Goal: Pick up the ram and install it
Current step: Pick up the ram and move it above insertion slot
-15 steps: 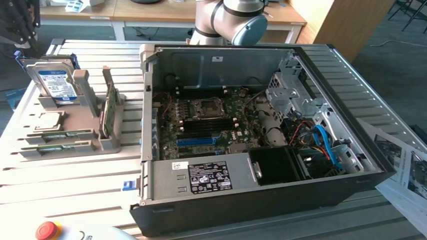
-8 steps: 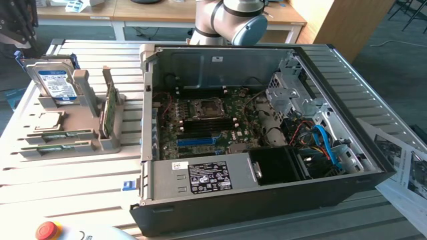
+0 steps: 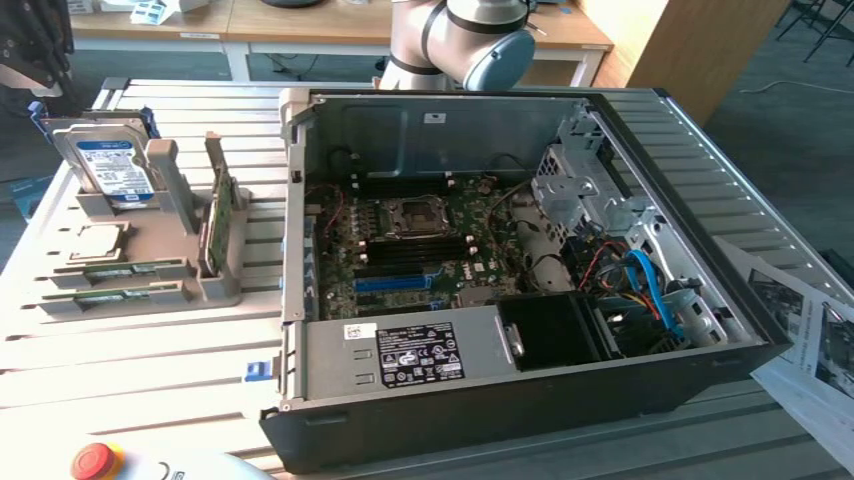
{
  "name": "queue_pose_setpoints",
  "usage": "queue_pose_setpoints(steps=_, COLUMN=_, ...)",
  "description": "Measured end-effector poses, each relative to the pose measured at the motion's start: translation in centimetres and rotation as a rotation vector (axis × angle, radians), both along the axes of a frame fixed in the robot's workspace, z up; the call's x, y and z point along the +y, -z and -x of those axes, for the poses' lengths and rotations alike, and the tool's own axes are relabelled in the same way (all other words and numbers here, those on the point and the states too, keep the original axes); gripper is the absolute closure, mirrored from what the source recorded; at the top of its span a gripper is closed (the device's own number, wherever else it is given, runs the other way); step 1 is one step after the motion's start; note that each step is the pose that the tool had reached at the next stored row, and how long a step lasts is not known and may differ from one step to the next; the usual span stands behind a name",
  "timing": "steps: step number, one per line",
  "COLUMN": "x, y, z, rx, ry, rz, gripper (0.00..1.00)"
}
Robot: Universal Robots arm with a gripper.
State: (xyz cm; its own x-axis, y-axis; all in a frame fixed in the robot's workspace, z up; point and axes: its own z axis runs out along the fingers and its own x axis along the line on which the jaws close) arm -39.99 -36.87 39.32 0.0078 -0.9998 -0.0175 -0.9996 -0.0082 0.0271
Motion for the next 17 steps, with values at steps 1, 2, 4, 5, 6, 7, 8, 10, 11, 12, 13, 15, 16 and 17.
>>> queue_pose_setpoints(steps=1, x=0.00, y=0.00, z=0.00, rx=0.0001, ry=-0.009, rz=0.0000, gripper=0.89)
queue_pose_setpoints(steps=2, x=0.00, y=0.00, z=0.00, rx=0.0001, ry=-0.013, rz=0.0002, gripper=0.89)
queue_pose_setpoints(steps=4, x=0.00, y=0.00, z=0.00, rx=0.0001, ry=-0.013, rz=0.0003, gripper=0.89)
queue_pose_setpoints(steps=5, x=0.00, y=0.00, z=0.00, rx=0.0001, ry=-0.013, rz=0.0003, gripper=0.89)
queue_pose_setpoints(steps=6, x=0.00, y=-0.01, z=0.00, rx=0.0001, ry=-0.013, rz=0.0003, gripper=0.89)
queue_pose_setpoints(steps=7, x=0.00, y=0.00, z=0.00, rx=0.0001, ry=-0.013, rz=0.0003, gripper=0.89)
queue_pose_setpoints(steps=8, x=0.00, y=0.01, z=0.00, rx=0.0001, ry=-0.013, rz=0.0003, gripper=0.89)
queue_pose_setpoints(steps=10, x=0.00, y=0.12, z=0.01, rx=0.0000, ry=-0.013, rz=0.0002, gripper=0.89)
queue_pose_setpoints(steps=11, x=0.00, y=0.19, z=0.02, rx=0.0001, ry=-0.013, rz=0.0003, gripper=0.89)
queue_pose_setpoints(steps=12, x=0.00, y=0.28, z=0.04, rx=0.0000, ry=-0.013, rz=0.0003, gripper=0.89)
queue_pose_setpoints(steps=13, x=0.00, y=0.35, z=0.05, rx=0.0000, ry=-0.013, rz=0.0005, gripper=0.89)
queue_pose_setpoints(steps=15, x=0.00, y=0.50, z=0.07, rx=0.0001, ry=-0.013, rz=0.0006, gripper=0.89)
queue_pose_setpoints(steps=16, x=0.00, y=0.60, z=0.09, rx=0.0000, ry=-0.013, rz=0.0007, gripper=0.89)
queue_pose_setpoints(steps=17, x=-0.01, y=0.69, z=0.10, rx=0.0001, ry=-0.013, rz=0.0008, gripper=0.89)
